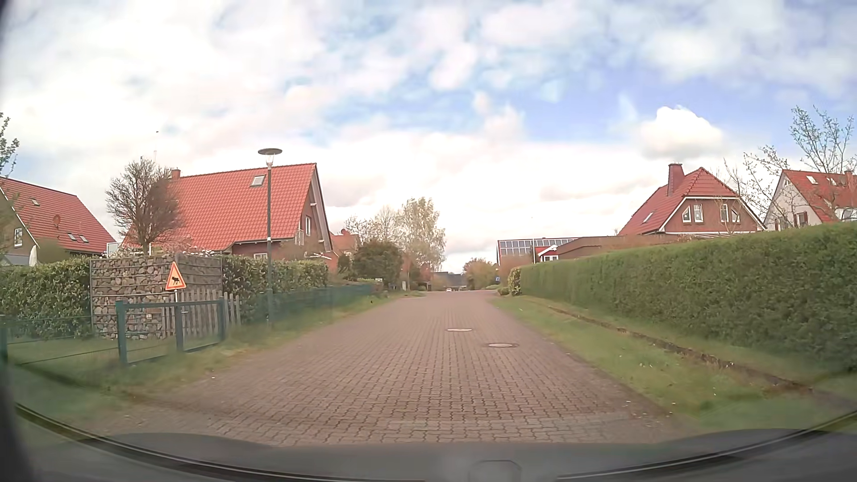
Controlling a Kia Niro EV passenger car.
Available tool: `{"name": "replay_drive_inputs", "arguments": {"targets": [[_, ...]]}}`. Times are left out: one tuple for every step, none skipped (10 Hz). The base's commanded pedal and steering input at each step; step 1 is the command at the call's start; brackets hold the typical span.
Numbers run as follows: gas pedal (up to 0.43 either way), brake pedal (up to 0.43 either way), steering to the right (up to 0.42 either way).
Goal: Follow the waypoints while adhering to traffic rules and regulations
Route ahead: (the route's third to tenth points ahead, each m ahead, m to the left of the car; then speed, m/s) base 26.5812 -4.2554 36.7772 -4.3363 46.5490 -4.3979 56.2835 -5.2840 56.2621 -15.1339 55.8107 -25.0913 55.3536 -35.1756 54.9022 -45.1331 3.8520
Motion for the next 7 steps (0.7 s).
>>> {"name": "replay_drive_inputs", "arguments": {"targets": [[0.118, 0.000, -0.001], [0.118, 0.000, -0.001], [0.118, 0.000, 0.000], [0.118, 0.000, -0.001], [0.118, 0.000, -0.001], [0.118, 0.000, 0.000], [0.118, 0.000, -0.001]]}}
